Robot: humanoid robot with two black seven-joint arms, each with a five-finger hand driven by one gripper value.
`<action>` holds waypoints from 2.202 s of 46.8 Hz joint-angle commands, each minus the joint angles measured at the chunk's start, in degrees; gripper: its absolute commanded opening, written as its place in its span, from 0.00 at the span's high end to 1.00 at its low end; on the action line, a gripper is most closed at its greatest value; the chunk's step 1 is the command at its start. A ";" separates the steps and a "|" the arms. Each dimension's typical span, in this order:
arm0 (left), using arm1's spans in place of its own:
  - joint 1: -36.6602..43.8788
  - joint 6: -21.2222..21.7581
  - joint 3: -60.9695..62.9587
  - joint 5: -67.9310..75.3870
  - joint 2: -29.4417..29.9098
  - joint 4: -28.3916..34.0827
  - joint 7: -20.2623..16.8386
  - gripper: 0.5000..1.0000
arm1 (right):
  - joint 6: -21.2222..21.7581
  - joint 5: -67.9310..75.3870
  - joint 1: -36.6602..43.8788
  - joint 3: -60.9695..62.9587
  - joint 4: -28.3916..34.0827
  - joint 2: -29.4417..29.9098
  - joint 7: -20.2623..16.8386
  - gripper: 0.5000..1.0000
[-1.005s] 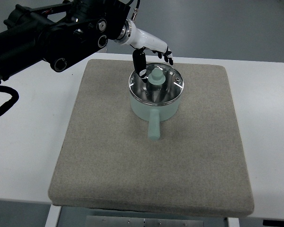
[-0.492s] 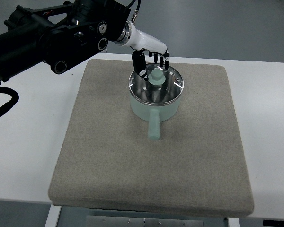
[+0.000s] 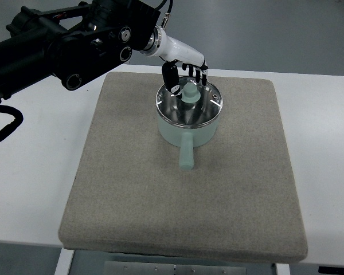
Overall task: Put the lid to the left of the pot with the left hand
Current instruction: 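Close the left hand's fingers around the lid knob, then lift the glass lid off the pot and carry it toward the robot's left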
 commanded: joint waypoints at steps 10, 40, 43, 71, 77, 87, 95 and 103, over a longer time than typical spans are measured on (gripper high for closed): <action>0.06 -0.09 0.08 0.09 0.17 -0.18 -0.01 0.59 | 0.00 0.00 0.00 0.05 0.07 0.00 0.00 0.15; 0.06 -0.18 0.17 0.88 0.26 -0.18 -0.01 1.00 | 0.00 0.00 0.00 -0.04 -0.02 0.00 0.00 0.15; 0.06 -0.18 0.17 1.84 0.26 -0.18 -0.01 1.00 | 0.00 0.00 0.00 0.05 0.07 0.00 0.00 0.15; -1.96 -0.09 0.08 2.20 0.70 -0.09 0.08 1.00 | 0.00 0.00 0.00 -0.04 -0.02 0.00 0.00 0.15; -2.84 -0.09 -0.01 2.20 0.96 -0.09 0.08 1.00 | 0.00 0.00 0.00 -0.04 0.07 0.00 0.00 0.15; -3.81 0.00 -0.01 2.02 3.24 -0.27 0.08 1.00 | 0.00 0.00 0.00 -0.04 -0.02 0.00 0.00 0.15; -3.63 0.00 -0.10 1.76 9.83 -1.84 -0.01 1.00 | 0.00 0.00 0.00 0.05 0.07 0.00 0.00 0.15; -2.14 -0.09 -0.10 1.76 16.86 -2.81 -0.10 1.00 | 0.00 0.00 0.00 -0.04 -0.02 0.00 0.00 0.15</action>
